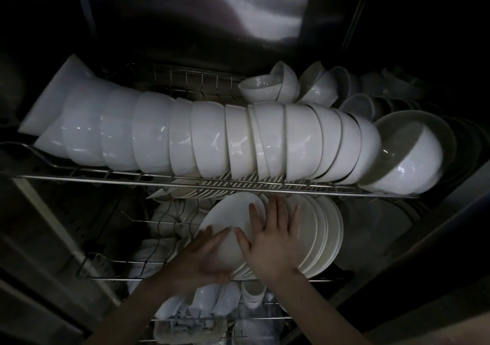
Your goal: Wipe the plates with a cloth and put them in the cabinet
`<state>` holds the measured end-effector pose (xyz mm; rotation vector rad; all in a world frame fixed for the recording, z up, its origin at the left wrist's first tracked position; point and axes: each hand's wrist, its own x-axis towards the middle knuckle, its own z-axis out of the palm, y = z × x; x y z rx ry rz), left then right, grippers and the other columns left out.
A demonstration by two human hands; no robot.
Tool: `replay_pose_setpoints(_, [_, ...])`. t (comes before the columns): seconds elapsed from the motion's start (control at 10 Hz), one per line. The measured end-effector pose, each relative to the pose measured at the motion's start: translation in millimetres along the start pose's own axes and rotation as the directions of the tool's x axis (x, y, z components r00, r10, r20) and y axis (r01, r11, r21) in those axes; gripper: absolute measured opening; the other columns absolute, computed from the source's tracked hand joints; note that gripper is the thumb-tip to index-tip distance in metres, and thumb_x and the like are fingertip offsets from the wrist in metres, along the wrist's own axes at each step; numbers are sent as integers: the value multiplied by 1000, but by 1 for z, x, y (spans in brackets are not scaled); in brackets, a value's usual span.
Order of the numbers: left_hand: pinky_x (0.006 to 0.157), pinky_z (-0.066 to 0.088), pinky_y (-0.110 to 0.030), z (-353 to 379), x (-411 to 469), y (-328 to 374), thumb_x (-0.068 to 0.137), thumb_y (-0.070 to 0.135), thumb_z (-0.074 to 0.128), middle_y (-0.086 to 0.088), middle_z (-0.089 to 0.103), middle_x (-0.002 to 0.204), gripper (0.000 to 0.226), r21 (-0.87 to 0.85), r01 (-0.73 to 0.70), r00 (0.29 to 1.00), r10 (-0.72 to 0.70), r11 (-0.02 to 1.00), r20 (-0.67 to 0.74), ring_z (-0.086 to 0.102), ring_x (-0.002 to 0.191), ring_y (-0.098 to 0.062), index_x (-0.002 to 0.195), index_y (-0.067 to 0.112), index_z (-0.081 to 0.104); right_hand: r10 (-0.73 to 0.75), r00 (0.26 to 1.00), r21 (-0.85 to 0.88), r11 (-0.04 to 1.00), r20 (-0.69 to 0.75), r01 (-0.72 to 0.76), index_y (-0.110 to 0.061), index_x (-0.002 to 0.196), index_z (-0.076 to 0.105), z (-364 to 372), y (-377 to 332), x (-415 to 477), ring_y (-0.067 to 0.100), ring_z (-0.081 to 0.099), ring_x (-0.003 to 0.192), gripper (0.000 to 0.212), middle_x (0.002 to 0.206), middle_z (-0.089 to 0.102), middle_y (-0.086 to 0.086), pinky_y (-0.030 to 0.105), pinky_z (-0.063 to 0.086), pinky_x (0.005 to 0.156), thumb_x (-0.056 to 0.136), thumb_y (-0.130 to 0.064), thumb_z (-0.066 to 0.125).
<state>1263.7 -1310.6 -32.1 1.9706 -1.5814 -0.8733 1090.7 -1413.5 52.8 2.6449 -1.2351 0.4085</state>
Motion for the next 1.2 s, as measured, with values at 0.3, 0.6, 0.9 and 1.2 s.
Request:
replay_pose_setpoints(0.3, [119,11,-27,-3,-4,7,66,69,78,5,-1,169,106,28,-33,997,35,999,-72,-11,148,-3,146,59,9,-39,998,19,999,40,38,-15,137,56,0,3,0,46,36,139,71,145,42,31,62,22,115,94,-64,29])
replay_pose_setpoints(0.6, [119,23,-25,4,-23,1,68,73,70,12,15,165,95,41,-40,984,47,998,-175,13,153,-9,149,50,25,-158,985,74,984,-69,163,-15,132,61,7,14,-20,45,34,140,61,148,41,27,65,29,110,95,-58,40])
replay_pose_setpoints(0.9, [115,36,-30,8,-25,4,69,63,81,16,32,154,90,-16,45,971,-47,999,-234,31,146,-11,145,52,35,-183,983,123,975,-27,185,-17,136,58,0,19,-21,44,35,140,62,147,43,27,63,22,115,95,-57,34])
replay_pose_setpoints(1.2, [82,33,6,6,-45,27,77,24,88,9,49,135,78,-46,25,956,-38,999,-291,49,120,-6,143,33,47,-246,965,266,940,88,215,-22,153,28,-16,38,-33,28,8,151,63,162,14,15,49,-1,122,101,-56,28])
